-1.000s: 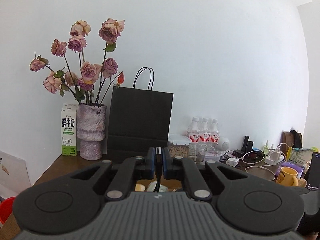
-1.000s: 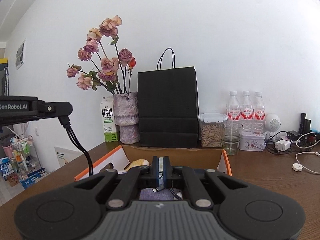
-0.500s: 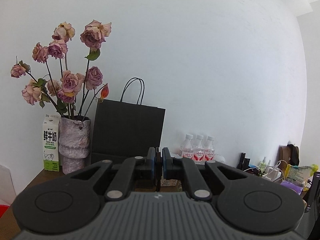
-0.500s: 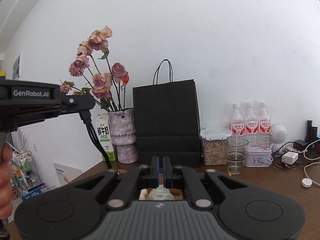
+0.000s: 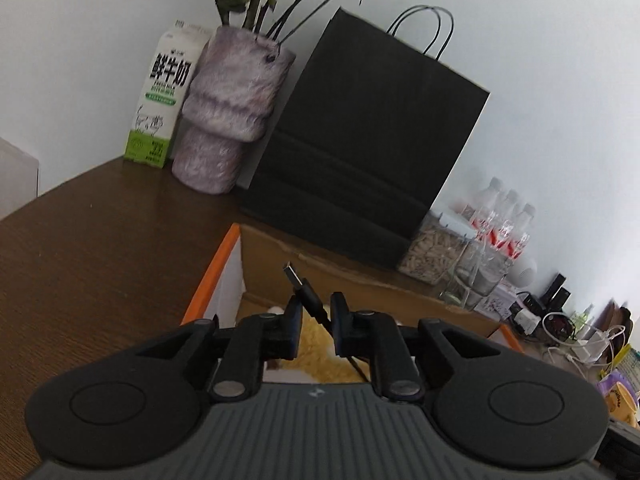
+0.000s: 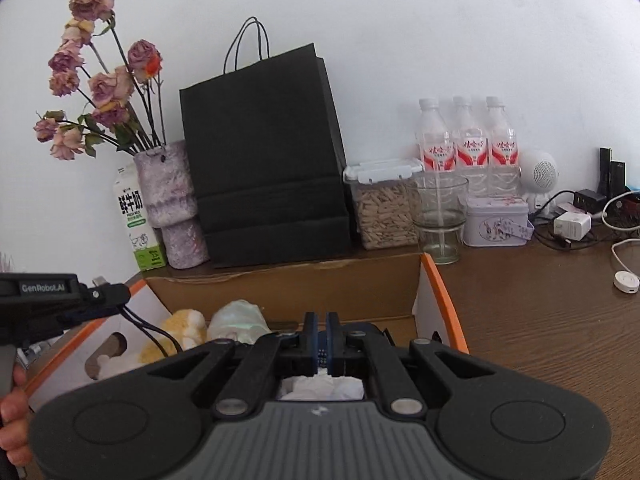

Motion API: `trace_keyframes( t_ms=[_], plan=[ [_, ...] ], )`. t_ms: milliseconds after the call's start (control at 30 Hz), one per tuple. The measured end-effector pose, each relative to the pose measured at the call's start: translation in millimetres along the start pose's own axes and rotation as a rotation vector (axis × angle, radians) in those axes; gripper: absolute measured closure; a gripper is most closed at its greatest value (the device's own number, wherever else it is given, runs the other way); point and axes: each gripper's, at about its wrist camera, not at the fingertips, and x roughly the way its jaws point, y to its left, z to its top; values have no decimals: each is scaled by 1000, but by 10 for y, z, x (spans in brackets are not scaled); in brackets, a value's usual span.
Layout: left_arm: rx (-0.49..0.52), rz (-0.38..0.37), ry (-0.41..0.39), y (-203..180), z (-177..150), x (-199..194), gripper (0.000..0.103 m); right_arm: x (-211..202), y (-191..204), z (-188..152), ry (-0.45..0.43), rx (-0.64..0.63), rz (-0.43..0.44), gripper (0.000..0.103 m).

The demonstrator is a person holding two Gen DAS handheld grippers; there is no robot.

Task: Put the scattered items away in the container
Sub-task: 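Carry the USB cable and orange leaf into the box and open both tools, then withdraw both tools up out of the box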

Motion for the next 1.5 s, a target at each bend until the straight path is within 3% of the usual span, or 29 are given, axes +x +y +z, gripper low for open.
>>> trace_keyframes(
  t_ms=[100,133,167,200,233,267,300,333,433,667,1267,1500],
  plan=[
    [7,-5,-8,14,4,-14,85,17,28,-38,5,-22,0,97],
    [33,17,-20,-16,-7,-26,80,17,37,-51,6,-27,-3,93],
    [64,47,-30,-63,-23,-36,73,12,44,-63,4,-31,-9,89],
    [82,62,-36,-94,-29,-57,51,5,45,-72,4,-32,-11,82],
    [103,77,-60,-147,-36,-98,20,-5,40,-78,2,-29,-10,58],
    [125,95,-99,-197,-49,-152,6,-25,36,-83,-7,-24,-11,31],
    [154,118,-156,-257,-75,-222,0,-55,36,-87,-23,-22,-16,22],
    [189,139,-195,-311,-113,-268,0,-87,36,-87,-42,-25,-22,13],
    [287,182,-244,-444,-230,-346,0,-165,48,-74,-78,-30,-25,12],
    [337,178,-244,-525,-420,-429,0,-197,74,-71,-84,-34,-30,9],
    [303,222,-256,-348,-664,-851,0,-600,94,-260,-111,-93,-37,8],
    [268,245,-269,-229,-703,-1111,0,-1068,100,-510,2,-169,26,27]
  ],
)
